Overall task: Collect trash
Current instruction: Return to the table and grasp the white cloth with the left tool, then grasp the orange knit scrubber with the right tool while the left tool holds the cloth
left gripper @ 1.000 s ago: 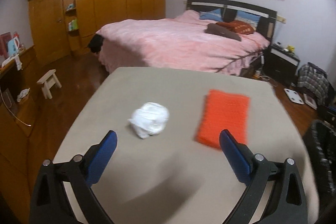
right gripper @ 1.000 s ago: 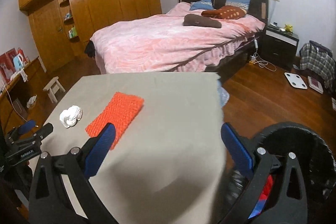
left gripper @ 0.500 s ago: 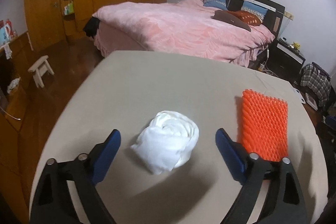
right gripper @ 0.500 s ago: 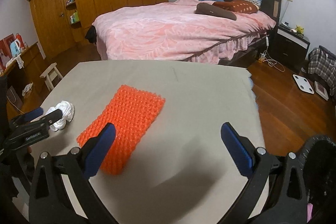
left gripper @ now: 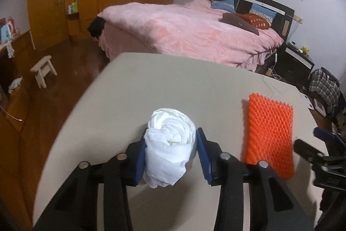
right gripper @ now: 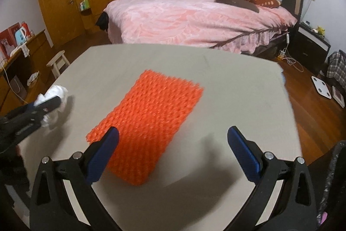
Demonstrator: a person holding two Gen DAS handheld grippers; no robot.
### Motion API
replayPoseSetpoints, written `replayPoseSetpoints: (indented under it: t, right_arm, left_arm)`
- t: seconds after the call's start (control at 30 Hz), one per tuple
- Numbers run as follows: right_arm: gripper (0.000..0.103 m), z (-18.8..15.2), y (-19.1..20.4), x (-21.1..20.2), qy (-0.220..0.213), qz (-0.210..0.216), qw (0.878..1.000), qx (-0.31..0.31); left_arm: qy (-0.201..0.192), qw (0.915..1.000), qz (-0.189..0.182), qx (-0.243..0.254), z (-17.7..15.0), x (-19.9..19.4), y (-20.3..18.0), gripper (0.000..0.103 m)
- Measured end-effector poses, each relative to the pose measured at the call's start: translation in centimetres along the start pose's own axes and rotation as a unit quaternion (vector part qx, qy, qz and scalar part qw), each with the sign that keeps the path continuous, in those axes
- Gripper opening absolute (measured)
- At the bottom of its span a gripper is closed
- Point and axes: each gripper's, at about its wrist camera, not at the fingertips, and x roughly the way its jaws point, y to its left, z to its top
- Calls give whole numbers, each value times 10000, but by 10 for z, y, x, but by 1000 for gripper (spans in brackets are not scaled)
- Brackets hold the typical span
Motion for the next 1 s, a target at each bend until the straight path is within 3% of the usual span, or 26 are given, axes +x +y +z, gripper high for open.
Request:
replayPoseSetpoints:
  t: [0.13,0.2,0.33,0.37,0.47,0.53,1.0]
  right_arm:
    - [96,-2,10,14,233,79,9997,18]
    - [73,-4,17,23,417,87,9991,-32]
    - [62,-8,24,27,474,300,9984,20]
    - [51,-9,25,27,466,357,9983,11]
    - [34,-9,28,23,421,502,9979,-6]
    - [12,-7,26,20,381,533,9979,-7]
    - [11,5,8,-58,-223,692,9973,-111]
  left_arm:
    - [-22,9999,139,15,-5,-17,7,42]
    - [-43,9997,226,33,-7,-25,9,42]
    - [-48,9996,282,-17,-11,-37,13,42]
    - [-53,9996,293,-22,-12,-39,13,42]
    - [-95,9995,307,-39,-14,-49,12,42]
    - [-127,9995,292,-60,-15,-56,10,42]
    - [-475,9987,177,-100,1,-108,-20,42]
